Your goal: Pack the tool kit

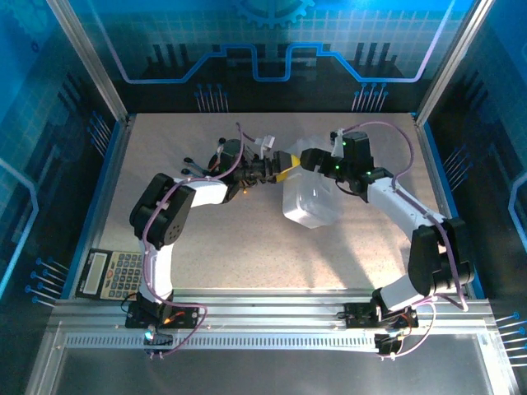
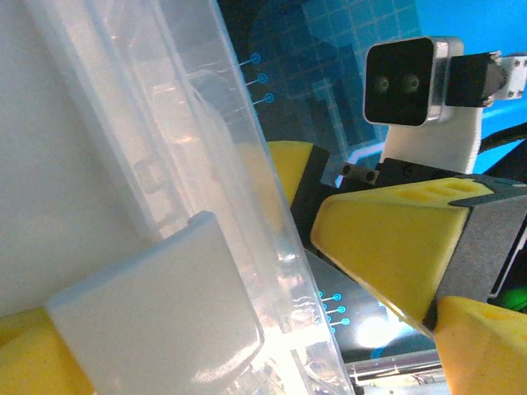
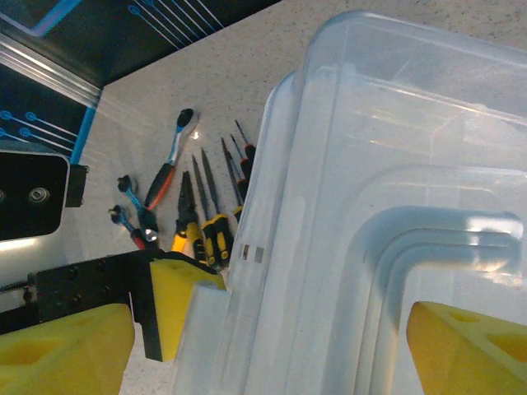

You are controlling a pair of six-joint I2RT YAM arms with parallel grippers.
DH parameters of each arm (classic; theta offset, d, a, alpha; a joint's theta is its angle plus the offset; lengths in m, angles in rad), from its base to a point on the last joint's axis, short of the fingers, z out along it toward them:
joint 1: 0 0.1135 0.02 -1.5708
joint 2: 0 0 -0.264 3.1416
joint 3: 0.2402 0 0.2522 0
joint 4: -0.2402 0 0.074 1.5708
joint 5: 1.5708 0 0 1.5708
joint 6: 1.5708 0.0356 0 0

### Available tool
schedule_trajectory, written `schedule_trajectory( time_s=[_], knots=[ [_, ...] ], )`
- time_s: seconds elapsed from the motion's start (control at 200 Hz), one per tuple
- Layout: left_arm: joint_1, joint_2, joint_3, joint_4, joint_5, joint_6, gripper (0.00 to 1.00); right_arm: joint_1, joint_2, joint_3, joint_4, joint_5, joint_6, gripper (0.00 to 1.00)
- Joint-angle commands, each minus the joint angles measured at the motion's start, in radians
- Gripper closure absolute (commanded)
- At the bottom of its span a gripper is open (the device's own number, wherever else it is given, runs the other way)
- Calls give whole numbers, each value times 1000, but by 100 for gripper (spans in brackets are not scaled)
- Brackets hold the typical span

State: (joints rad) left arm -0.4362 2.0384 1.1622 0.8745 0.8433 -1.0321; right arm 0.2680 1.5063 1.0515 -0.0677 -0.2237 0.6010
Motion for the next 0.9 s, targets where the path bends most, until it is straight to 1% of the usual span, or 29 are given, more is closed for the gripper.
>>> schedule_trajectory(
  time_s=[0.0, 0.22, 0.47, 0.77, 0.895],
  knots=[
    [-27, 72, -36, -114, -8, -17, 0, 43, -16, 56, -40, -91, -1, 12],
    [-15, 59, -29, -128, -12, -13, 1, 41, -12, 80, -101, -46, -33, 12],
    [6, 44, -49, -160, -30, 7, 0, 0, -73, 99, -177, -13, -86, 4],
    [8, 34, -40, -193, -38, 21, 1, -57, -127, 104, -221, -23, -114, 4],
    [10, 20, -35, -218, -41, 33, 1, -67, -136, 115, -278, 12, -137, 4]
  ],
)
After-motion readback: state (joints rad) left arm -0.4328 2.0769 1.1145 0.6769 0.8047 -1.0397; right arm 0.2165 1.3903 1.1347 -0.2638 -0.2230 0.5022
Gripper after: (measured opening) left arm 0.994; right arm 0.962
